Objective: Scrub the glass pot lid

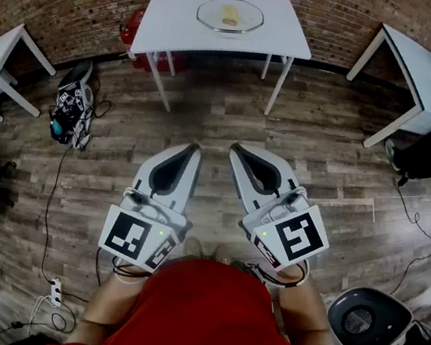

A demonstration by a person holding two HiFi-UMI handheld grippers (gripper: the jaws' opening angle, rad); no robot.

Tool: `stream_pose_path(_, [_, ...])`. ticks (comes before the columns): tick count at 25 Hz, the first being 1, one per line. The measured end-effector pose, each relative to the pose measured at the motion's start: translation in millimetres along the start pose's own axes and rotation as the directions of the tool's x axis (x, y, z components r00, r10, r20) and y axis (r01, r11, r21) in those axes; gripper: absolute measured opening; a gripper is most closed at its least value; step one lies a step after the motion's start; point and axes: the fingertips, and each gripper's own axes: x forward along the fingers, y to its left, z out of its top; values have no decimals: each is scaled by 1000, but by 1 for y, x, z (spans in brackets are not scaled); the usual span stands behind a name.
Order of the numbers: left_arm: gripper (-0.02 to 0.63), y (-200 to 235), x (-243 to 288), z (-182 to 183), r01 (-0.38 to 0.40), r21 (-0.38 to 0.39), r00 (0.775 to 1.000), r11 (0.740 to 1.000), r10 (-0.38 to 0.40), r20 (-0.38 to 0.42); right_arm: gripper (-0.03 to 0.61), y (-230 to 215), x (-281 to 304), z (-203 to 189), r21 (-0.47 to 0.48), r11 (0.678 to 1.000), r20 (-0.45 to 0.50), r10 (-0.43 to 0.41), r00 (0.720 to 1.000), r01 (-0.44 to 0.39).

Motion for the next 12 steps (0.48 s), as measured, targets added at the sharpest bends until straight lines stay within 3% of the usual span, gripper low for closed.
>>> stream_pose_path(12, [17,0,1,-2,-19,-3,1000,1000,19,-8,29,-2,0,0,20,1000,8,17,1000,-17])
